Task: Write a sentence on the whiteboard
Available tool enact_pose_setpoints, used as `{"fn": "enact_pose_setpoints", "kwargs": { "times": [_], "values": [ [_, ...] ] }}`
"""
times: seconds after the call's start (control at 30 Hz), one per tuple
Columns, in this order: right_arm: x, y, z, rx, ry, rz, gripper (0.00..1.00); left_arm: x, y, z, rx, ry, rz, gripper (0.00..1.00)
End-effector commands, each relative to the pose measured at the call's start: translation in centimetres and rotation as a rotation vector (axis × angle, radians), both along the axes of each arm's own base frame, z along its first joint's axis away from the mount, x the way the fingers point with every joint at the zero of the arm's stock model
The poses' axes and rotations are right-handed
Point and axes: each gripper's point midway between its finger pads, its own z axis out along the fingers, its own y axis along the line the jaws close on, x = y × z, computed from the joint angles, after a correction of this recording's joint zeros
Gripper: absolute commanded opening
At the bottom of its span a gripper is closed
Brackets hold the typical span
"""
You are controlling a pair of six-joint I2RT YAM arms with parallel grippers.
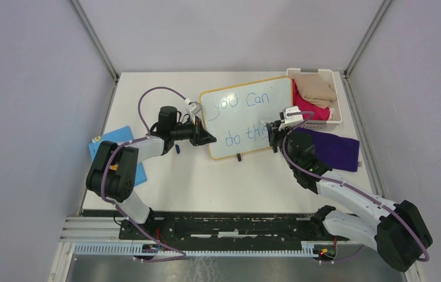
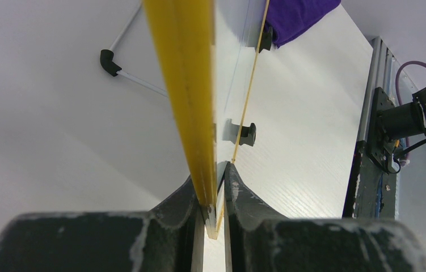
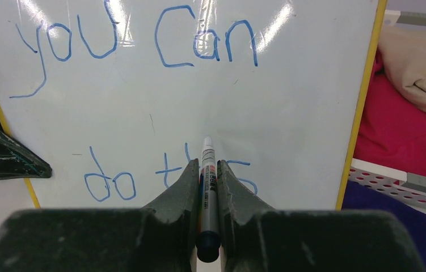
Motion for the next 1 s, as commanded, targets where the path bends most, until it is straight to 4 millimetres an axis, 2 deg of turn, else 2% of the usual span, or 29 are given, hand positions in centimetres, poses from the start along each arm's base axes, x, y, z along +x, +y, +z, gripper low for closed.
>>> {"fn": "enact_pose_setpoints", "kwargs": {
  "times": [0.0,0.97],
  "values": [
    [0.7,-0.3,2.2,0.044,-0.050,-0.034,0.00,-1.4,0.9,-4.6,0.156,0.059,0.007,0.02],
    [1.6,-0.3,-0.3,0.027,-0.003,-0.044,0.00,-1.4,0.9,-4.6,0.158,0.061,0.009,0.02]
  ]
}}
